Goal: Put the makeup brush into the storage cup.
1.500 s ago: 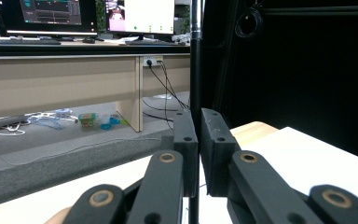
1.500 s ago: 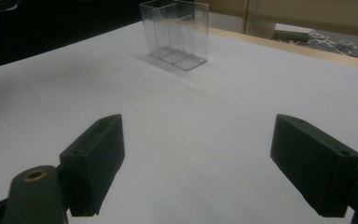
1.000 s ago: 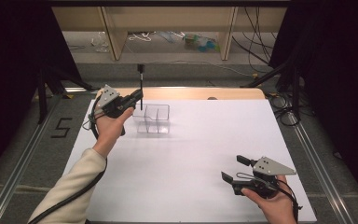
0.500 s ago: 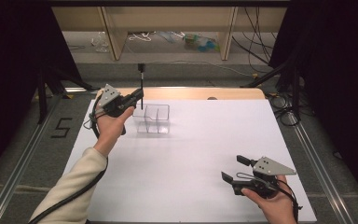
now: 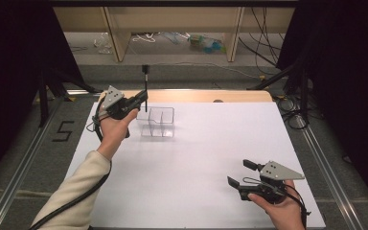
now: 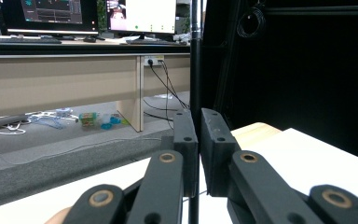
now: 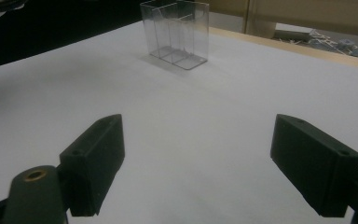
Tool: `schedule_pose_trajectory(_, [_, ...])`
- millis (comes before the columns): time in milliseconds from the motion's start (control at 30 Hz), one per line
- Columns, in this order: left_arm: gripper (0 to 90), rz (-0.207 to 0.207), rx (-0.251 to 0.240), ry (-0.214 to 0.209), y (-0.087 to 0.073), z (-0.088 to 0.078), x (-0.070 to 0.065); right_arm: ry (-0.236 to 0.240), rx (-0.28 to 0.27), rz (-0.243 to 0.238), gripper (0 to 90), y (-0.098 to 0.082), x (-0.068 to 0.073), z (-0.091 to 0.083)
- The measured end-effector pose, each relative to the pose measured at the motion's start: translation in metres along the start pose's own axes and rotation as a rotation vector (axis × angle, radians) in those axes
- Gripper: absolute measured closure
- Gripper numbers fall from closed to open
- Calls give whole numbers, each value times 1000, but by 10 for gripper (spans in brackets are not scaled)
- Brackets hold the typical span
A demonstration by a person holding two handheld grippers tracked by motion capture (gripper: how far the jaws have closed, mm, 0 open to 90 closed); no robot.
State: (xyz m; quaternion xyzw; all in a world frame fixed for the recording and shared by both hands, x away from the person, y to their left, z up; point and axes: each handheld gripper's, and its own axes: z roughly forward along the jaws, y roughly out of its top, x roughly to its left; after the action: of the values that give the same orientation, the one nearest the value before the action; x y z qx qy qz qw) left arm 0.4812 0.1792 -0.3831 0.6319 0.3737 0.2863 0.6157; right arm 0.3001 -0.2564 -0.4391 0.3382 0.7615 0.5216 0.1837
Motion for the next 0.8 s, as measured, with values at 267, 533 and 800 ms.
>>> schedule_pose_trajectory(267, [853,0,1,0,-1,2,0,0,-1,0,186,0,0,0])
schedule_pose_trajectory(533, [853,-2,4,6,-2,2,2,0,0,0,186,0,0,0])
schedule_pose_trajectory(800, [853,-4,6,7,-4,3,4,-2,3,-1,187,0,0,0])
